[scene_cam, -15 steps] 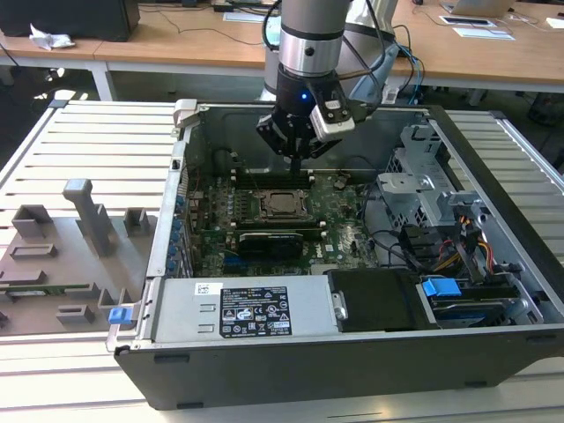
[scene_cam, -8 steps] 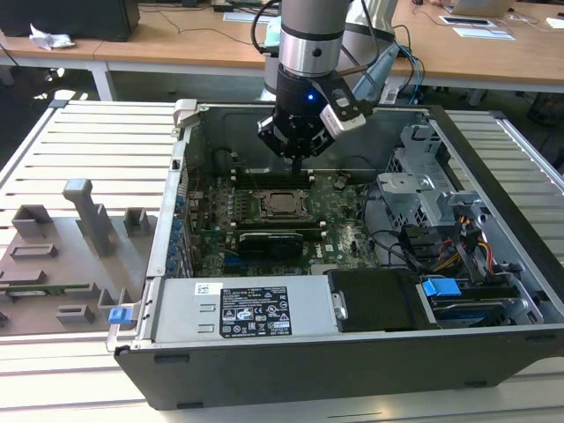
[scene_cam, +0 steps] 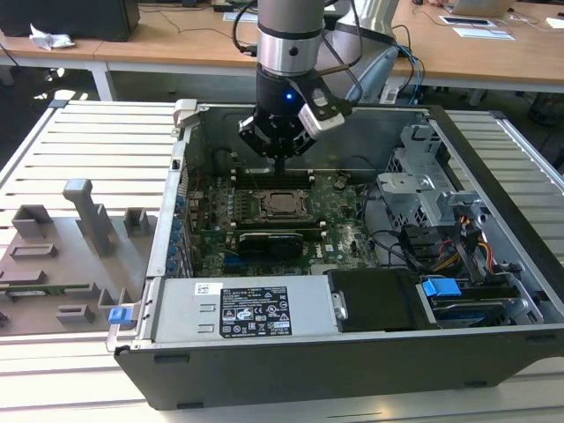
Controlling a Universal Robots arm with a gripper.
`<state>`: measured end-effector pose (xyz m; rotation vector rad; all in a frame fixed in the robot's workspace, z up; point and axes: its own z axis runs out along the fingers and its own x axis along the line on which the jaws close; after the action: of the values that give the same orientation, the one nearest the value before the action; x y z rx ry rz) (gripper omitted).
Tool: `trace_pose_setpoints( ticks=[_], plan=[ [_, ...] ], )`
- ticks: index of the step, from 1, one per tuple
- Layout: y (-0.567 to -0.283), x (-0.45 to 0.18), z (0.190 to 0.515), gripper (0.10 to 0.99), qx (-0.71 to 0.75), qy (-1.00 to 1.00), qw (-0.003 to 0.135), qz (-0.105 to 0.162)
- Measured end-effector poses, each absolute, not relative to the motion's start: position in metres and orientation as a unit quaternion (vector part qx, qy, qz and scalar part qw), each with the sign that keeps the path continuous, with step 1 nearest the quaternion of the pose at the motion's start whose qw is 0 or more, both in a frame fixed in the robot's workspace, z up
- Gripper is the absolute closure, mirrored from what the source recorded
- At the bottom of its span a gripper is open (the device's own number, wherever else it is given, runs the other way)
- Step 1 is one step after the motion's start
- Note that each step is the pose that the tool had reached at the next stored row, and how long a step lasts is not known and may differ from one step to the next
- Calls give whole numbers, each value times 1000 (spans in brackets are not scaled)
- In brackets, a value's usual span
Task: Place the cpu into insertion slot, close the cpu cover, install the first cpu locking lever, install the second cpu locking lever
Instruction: 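Install the first cpu locking lever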
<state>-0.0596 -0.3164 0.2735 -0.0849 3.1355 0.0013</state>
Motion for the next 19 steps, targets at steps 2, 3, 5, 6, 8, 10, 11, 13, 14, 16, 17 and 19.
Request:
trace_pose_setpoints(
  ticks=[2, 3, 5, 6, 8, 10, 11, 13, 14, 16, 17, 19],
  plan=[
    [-316, -77, 272, 980, -27, 1000, 3, 0],
    [-315, -90, 269, 980, -27, 1000, 3, 0],
    [-313, -99, 268, 980, -27, 1000, 3, 0],
    [-312, -101, 267, 980, -27, 1000, 3, 0],
    [-309, -105, 266, 980, -27, 1000, 3, 0],
    [-305, -109, 266, 980, -27, 1000, 3, 0],
    [-304, -111, 265, 980, -27, 1000, 3, 0],
    [-297, -113, 264, 980, -27, 1000, 3, 0],
    [-292, -113, 264, 980, -27, 1000, 3, 0],
    [-286, -113, 263, 980, -27, 1000, 3, 1],
    [-285, -113, 263, 980, -27, 1000, 3, 1],
    [-284, -111, 263, 980, -27, 1000, 3, 1]
  ],
)
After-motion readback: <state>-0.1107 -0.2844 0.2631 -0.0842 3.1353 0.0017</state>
